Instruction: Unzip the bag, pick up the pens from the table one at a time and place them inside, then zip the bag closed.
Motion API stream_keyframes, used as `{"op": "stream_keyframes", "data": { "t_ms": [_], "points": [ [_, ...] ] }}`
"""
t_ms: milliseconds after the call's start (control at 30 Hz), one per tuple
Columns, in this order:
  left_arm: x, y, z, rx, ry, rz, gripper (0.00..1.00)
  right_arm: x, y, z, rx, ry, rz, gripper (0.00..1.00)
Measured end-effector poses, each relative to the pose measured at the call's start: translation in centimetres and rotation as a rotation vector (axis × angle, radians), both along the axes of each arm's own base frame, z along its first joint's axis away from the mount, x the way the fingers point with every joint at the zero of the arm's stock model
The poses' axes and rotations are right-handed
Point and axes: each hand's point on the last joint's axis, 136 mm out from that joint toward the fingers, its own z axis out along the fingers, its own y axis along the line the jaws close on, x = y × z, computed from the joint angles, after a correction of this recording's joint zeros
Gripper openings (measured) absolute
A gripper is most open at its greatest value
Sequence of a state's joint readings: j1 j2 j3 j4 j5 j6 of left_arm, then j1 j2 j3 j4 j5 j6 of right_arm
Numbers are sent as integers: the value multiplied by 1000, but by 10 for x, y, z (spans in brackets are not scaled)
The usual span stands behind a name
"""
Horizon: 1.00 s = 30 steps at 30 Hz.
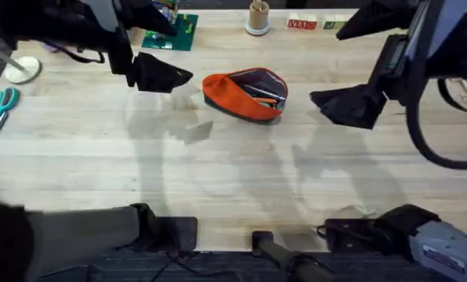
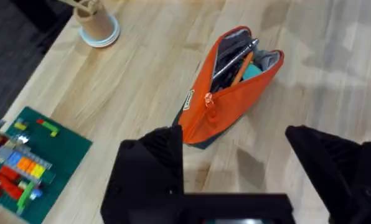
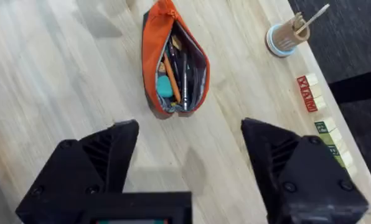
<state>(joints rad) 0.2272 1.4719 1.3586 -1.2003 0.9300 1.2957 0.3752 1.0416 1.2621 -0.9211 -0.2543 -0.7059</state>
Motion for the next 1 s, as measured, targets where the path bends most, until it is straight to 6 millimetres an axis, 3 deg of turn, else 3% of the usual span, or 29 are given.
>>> {"op": "stream_keyframes", "data": {
  "t_ms": [433,1000],
  "points": [
    [38,3,-42,-48,-5,-57,993,0,0,0,0,0,0,997],
    [46,5,-44,-44,-49,-69,991,0,0,0,0,0,0,997]
  ]
}}
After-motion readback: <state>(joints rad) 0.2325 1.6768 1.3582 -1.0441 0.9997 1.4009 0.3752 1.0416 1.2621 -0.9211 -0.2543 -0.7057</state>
